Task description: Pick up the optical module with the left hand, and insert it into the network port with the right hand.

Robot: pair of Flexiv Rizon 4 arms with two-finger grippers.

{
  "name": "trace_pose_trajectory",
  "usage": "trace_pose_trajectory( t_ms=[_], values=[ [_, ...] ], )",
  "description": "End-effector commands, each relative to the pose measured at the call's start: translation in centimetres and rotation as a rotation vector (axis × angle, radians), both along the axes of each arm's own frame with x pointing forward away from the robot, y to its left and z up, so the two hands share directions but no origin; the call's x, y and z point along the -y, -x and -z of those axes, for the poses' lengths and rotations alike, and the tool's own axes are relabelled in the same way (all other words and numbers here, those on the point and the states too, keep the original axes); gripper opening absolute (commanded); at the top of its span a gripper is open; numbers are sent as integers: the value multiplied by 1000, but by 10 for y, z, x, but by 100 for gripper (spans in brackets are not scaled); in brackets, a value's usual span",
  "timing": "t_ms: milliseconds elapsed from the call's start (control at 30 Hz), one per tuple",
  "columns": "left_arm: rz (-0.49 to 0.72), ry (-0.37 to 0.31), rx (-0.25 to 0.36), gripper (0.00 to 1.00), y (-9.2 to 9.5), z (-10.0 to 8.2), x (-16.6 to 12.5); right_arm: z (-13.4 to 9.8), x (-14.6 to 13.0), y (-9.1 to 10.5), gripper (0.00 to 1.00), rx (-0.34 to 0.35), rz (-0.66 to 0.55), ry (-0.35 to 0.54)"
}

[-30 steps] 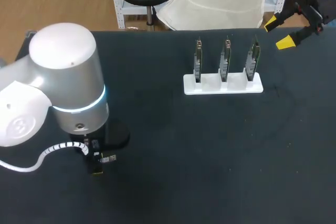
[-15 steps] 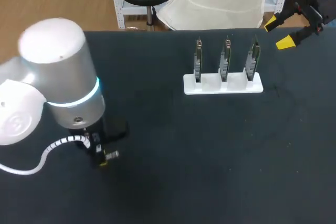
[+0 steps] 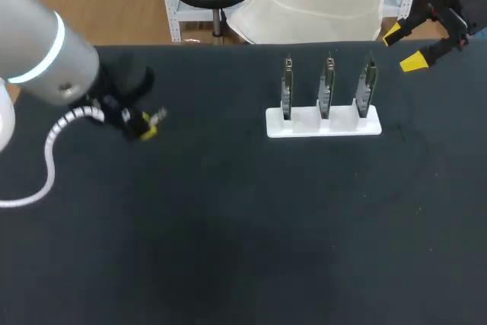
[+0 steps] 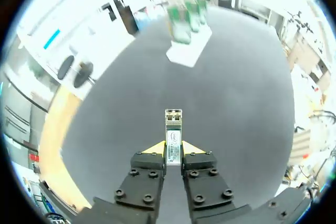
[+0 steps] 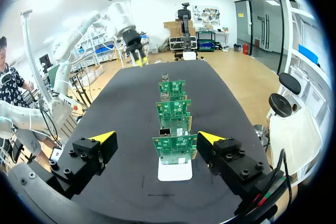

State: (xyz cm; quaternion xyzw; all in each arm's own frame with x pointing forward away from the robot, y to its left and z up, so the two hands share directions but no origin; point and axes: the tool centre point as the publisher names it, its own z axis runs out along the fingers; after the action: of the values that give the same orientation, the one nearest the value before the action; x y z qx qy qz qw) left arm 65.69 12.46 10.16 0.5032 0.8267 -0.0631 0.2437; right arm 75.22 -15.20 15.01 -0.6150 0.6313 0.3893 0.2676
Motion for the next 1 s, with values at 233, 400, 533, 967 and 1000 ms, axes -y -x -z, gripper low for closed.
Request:
trace_pose_trajectory(
  t_ms=[233,400,533,967,1000],
  values=[
    [103,372,368,0,-74,-76,67,0,0,1,100,3,2,-1],
    [199,491,464,0,-103,-114,117,0,0,1,100,3,2,-1],
    [288,549,507,0,-117,-135,157,0,0,1,100,3,2,-1],
    [465,713,494,0,-127,-151,267,0,0,1,100,3,2,-1],
    [473,715,495,0,-127,-151,275,0,0,1,100,3,2,-1]
  ],
)
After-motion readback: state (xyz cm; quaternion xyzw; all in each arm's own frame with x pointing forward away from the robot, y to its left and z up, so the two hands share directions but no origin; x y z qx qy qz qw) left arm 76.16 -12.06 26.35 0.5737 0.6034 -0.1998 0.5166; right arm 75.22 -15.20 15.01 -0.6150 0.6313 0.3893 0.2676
